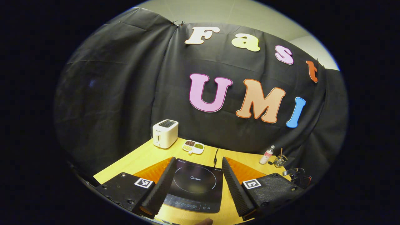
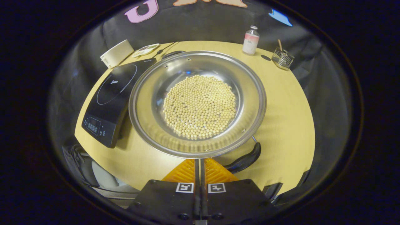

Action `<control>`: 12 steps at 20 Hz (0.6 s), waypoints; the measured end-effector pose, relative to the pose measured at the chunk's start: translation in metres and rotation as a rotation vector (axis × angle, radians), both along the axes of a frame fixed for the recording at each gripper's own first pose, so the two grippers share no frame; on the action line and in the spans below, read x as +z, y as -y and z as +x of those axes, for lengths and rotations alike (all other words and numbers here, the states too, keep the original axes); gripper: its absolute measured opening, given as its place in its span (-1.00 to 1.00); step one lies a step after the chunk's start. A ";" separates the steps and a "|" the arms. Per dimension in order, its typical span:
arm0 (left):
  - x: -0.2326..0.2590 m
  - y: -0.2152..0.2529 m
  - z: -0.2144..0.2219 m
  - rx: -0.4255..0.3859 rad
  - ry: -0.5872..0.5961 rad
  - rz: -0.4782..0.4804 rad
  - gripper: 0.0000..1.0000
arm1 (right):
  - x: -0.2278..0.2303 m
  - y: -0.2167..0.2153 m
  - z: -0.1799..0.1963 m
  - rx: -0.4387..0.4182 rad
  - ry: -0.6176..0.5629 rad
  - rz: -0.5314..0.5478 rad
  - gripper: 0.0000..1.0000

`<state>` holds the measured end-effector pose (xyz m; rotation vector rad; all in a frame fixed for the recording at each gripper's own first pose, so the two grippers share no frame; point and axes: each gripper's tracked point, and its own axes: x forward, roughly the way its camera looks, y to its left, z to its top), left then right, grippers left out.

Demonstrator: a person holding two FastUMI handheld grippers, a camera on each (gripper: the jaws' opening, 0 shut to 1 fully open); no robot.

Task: First push the handle of the pot to place it horizontally, then grasp the pot with both hands and set it on the induction cooktop.

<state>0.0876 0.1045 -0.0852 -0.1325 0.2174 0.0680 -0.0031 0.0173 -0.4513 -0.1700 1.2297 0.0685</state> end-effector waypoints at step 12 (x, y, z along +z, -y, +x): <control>-0.002 0.021 -0.002 0.043 -0.010 0.011 0.67 | 0.003 0.069 0.029 -0.049 0.009 -0.031 -0.98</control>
